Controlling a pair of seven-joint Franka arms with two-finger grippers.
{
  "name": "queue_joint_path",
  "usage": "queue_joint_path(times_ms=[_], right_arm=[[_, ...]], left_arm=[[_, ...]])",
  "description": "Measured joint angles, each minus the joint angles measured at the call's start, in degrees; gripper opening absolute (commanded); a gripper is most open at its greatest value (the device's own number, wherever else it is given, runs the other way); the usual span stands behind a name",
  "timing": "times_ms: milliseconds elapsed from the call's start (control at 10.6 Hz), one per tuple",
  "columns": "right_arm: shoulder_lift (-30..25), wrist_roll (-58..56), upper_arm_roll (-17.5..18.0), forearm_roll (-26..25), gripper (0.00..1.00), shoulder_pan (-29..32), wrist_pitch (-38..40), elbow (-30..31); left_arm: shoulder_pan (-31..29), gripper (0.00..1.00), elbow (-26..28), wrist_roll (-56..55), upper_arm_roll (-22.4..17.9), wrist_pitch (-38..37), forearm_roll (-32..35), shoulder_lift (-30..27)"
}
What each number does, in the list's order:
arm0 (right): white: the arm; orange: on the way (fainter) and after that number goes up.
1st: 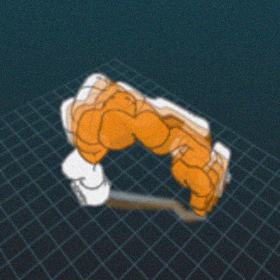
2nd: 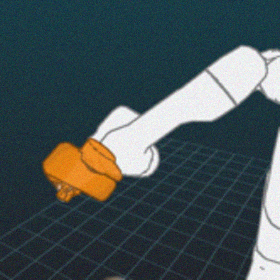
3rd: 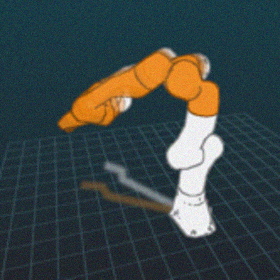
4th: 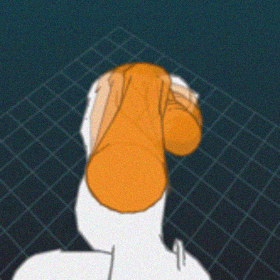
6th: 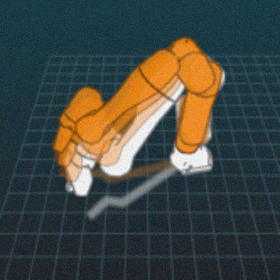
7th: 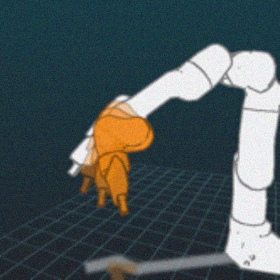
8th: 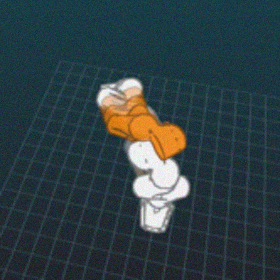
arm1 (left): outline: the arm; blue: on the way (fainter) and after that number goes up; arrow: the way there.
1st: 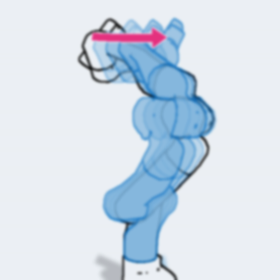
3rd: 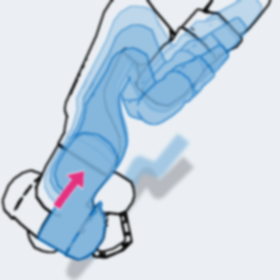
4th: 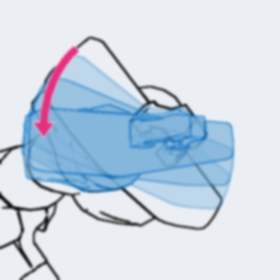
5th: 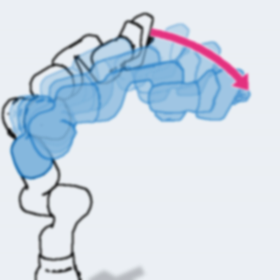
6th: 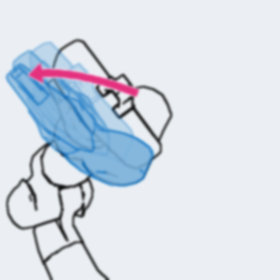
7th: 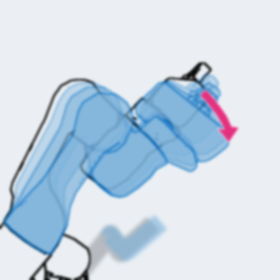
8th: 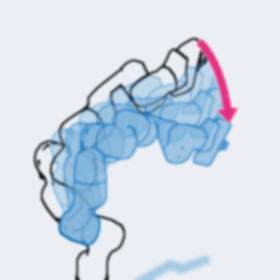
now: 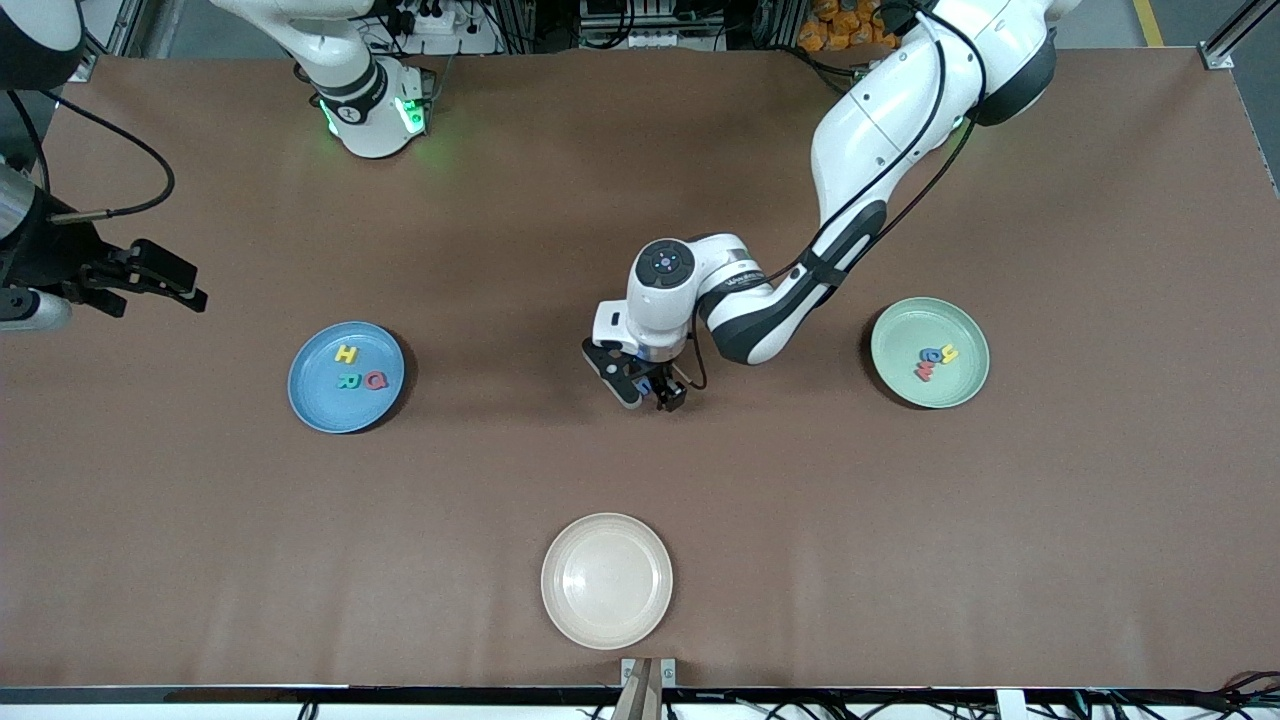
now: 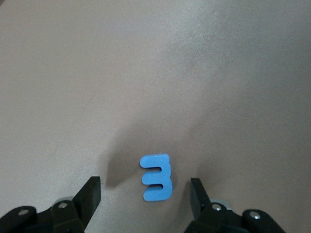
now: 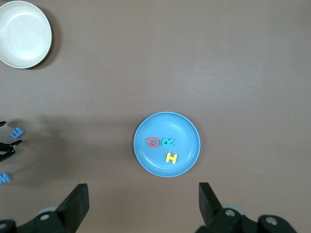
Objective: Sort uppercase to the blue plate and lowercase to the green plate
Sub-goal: 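Lower the left gripper onto the blue E and close it, then carry the E to the green plate while the right gripper nears the M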
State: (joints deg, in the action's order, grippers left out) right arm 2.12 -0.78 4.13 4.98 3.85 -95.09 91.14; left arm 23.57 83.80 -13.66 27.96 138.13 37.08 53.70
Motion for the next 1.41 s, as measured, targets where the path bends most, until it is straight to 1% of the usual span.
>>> queue_joint_path(times_ms=[188, 471, 753, 941, 1035, 1224, 1412], right_arm=[[0.01, 0.00, 0.00, 0.99, 0.98, -0.01, 0.41, -0.43], [0.05, 0.00, -0.36, 1.89, 0.98, -0.01, 0.52, -0.74], [0.45, 0.00, -0.41, 2.10, 0.95, -0.03, 0.52, -0.74], [0.57, 0.00, -0.40, 2.29, 0.93, -0.21, 0.52, -0.74], [0.62, 0.00, -0.40, 2.34, 0.92, -0.40, 0.52, -0.75], [0.86, 0.18, -0.40, 2.47, 0.90, -0.60, 0.51, -0.75], [1.12, 1.08, -0.36, 3.39, 0.89, -0.98, 0.49, -1.30]], left_arm=[[0.62, 0.66, -0.13, -0.12, -0.63, -0.01, -0.02, 0.08], [0.94, 0.57, -0.33, -0.14, -0.64, -0.14, -0.15, 0.21], [1.26, 0.46, -0.49, -0.16, -0.63, -0.32, -0.25, 0.21], [1.45, 0.45, -0.54, -0.21, -0.69, -0.39, -0.32, 0.21], [1.47, 0.41, -0.56, -0.46, -0.70, -0.39, -0.37, 0.21], [1.53, 0.32, -0.56, -1.31, -0.73, -0.42, -0.40, 0.21], [1.65, 0.19, -0.61, -1.39, -0.76, -0.42, -0.56, 0.21]])
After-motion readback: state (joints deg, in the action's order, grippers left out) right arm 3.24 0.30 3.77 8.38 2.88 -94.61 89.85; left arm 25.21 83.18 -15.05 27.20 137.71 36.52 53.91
